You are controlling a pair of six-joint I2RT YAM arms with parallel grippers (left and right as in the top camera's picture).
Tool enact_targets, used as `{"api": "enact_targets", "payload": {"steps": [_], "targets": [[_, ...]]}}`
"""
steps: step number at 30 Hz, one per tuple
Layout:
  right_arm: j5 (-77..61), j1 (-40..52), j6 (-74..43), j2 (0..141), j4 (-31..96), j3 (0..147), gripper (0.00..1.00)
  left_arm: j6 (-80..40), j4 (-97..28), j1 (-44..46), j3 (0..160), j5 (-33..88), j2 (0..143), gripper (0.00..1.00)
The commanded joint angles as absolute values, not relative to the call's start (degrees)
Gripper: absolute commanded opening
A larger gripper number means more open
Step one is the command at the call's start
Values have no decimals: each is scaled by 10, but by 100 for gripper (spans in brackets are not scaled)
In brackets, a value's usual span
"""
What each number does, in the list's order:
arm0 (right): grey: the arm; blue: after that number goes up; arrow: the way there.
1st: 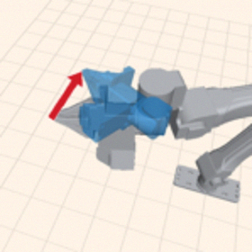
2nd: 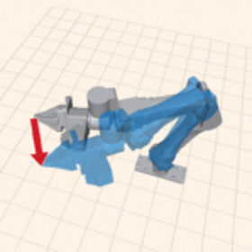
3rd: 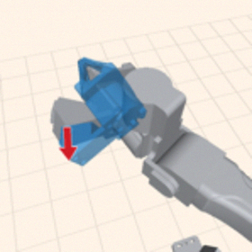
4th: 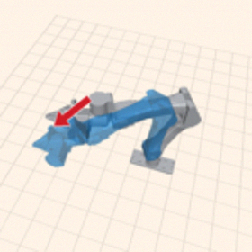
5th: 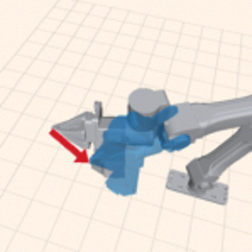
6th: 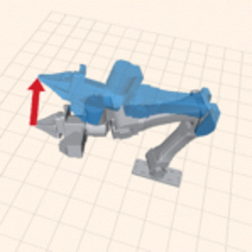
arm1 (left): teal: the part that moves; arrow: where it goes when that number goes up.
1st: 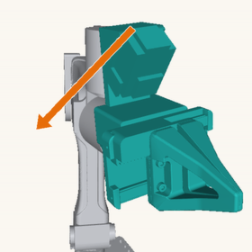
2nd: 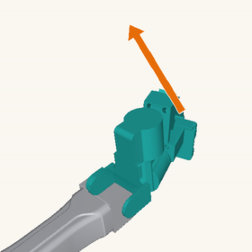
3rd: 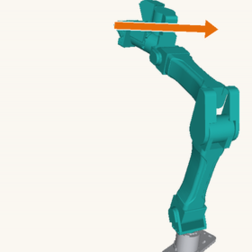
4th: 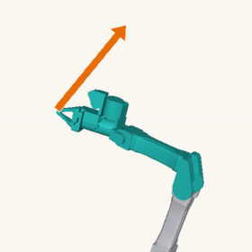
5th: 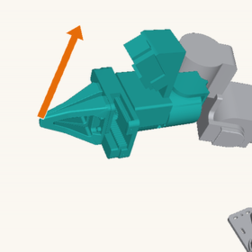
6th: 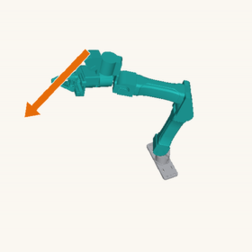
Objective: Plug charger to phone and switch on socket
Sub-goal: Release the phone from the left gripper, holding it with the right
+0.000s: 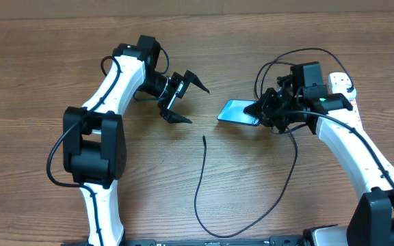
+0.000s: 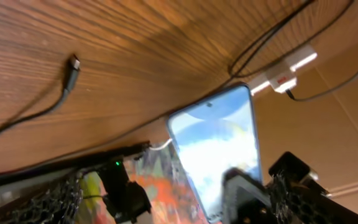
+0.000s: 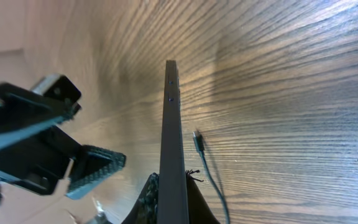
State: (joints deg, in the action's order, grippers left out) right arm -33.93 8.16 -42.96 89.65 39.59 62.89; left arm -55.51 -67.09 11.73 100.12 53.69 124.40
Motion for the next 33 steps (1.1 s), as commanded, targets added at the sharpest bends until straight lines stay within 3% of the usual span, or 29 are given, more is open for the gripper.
{"api": "enact_targets", "payload": {"steps": [1, 12, 33], "targets": [[-387, 77, -497, 896, 365, 642, 4, -576, -670, 115, 1015, 460, 1183, 100], [-462, 79, -793, 896, 277, 642, 4, -667, -652, 115, 1015, 362, 1081, 100], [-469, 154, -1041, 896, 114, 641, 4, -868, -585, 145, 1015, 310, 1079, 97]]}}
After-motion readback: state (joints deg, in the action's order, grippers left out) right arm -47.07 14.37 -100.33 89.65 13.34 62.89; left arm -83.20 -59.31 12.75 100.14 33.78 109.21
